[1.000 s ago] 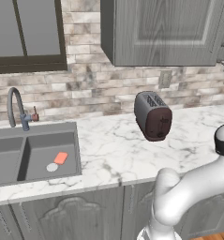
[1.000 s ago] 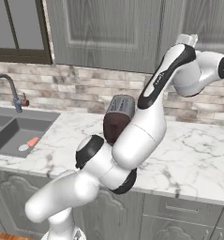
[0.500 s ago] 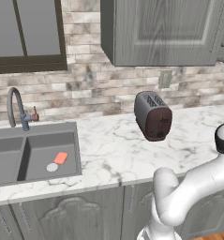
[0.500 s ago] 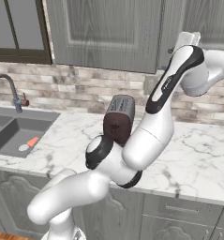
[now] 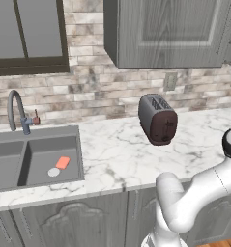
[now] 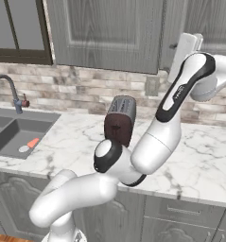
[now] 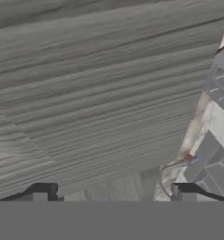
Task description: Open the cabinet, pick the kettle from the cabinet, and place it in the sink.
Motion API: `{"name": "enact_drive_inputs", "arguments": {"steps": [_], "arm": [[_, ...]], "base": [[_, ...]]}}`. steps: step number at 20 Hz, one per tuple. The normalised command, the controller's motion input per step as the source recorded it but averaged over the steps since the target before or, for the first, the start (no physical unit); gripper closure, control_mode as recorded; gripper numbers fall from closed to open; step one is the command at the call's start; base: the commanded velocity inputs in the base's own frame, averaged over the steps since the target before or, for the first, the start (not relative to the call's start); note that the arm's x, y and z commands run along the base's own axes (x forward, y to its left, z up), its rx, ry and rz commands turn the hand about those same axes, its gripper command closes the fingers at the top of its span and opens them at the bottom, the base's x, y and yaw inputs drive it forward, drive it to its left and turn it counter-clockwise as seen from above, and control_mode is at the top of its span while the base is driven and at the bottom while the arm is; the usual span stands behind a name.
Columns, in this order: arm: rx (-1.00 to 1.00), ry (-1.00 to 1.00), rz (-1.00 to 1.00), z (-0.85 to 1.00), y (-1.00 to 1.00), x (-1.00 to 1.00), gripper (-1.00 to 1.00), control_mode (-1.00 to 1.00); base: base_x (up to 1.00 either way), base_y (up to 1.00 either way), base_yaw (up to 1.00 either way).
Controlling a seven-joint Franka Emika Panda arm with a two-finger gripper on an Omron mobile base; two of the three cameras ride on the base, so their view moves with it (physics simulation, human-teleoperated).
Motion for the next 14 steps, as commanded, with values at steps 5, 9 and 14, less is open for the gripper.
{"name": "enact_drive_inputs", "arguments": {"steps": [5,9,14], "arm": [[-0.01,-0.21,0.00,0.02,0.33,0.07,-1.00,-1.00],[-0.02,-0.16,0.00,0.00,0.36,0.03,-1.00,-1.00],[0.00,-0.12,0.00,0.00,0.32,0.05,-1.00,-1.00]], "base": [[0.00,0.00,0.00],[0.00,0.00,0.00],[0.00,0.00,0.00]]}}
